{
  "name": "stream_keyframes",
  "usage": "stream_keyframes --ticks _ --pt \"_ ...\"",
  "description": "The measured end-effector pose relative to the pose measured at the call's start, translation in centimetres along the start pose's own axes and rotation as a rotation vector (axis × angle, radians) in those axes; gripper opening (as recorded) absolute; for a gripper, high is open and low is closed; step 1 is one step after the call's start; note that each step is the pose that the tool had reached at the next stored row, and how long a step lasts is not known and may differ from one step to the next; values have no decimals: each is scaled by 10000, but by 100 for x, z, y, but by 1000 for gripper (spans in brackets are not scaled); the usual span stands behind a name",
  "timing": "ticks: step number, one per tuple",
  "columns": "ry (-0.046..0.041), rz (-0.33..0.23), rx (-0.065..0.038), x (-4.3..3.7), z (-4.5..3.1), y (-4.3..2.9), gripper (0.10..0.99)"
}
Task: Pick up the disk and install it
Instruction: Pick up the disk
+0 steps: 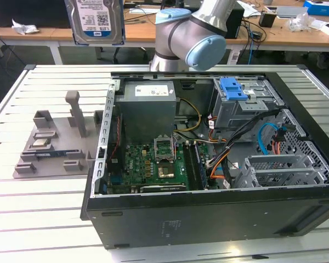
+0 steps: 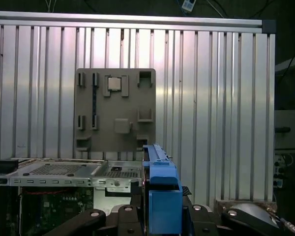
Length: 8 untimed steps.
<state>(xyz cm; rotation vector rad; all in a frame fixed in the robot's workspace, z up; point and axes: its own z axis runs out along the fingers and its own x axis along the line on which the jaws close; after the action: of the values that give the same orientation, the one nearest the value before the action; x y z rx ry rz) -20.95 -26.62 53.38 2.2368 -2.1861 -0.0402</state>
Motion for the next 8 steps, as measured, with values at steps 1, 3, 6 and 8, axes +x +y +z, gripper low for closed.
stream_keyframes --ticks 1,3,6,8 --pt "1 0 -1 1 -1 -32 369" --pt "1 -1 -2 3 -4 -136 369" --pt "0 -2 -3 7 -8 -293 369" --pt "0 0 -4 9 -11 -382 369"
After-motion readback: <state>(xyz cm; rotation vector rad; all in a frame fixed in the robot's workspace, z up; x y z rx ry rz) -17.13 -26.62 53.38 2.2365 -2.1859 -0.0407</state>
